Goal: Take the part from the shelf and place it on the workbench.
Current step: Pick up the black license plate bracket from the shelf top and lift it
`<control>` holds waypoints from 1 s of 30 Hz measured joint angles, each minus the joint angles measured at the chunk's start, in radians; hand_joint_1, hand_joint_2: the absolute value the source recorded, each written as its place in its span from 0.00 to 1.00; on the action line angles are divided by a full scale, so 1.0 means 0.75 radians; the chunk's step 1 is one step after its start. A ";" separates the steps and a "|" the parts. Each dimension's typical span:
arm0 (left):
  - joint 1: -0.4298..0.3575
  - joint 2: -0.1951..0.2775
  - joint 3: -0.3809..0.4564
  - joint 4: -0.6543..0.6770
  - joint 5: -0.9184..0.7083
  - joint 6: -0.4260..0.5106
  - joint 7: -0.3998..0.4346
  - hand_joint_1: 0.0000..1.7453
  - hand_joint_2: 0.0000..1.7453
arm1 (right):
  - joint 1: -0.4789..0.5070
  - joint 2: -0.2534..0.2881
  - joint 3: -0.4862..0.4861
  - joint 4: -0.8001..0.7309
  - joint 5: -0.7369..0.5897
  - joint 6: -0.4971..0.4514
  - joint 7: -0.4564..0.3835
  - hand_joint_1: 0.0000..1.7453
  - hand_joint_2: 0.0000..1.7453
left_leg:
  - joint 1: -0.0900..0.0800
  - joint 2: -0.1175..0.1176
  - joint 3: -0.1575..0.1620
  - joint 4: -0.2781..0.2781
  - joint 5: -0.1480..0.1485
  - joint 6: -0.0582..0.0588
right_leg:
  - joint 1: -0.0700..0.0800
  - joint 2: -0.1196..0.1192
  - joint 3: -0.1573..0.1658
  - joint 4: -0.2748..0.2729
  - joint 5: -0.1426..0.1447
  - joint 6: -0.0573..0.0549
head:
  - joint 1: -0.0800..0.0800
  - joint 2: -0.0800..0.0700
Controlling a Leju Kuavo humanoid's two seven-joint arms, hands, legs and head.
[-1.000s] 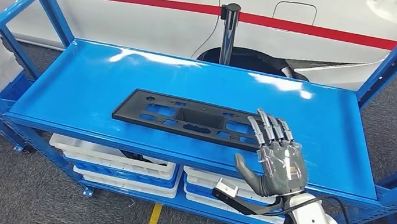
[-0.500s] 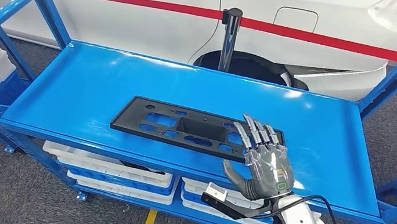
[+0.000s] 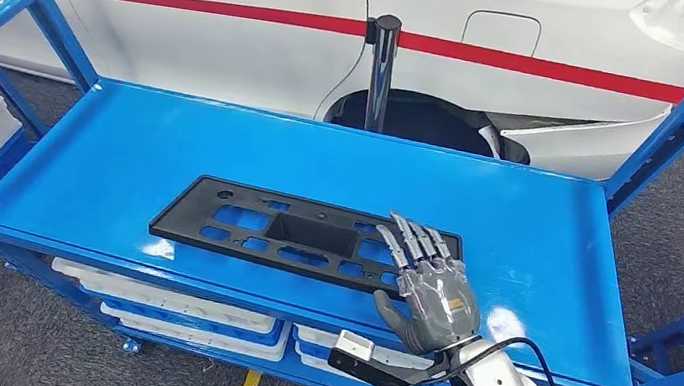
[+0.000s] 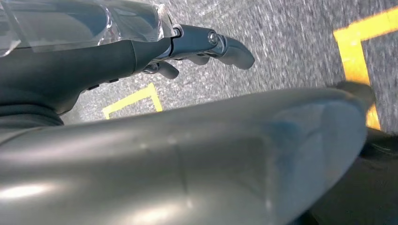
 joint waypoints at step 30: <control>0.011 -0.014 0.000 0.001 0.011 0.006 -0.007 0.00 0.00 | -0.009 -0.003 0.041 0.280 0.147 0.019 0.130 0.51 1.00 | -0.058 -0.003 0.037 -0.088 0.036 0.040 | 0.040 -0.020 0.037 -0.028 0.010 -0.049 | 0.000 0.000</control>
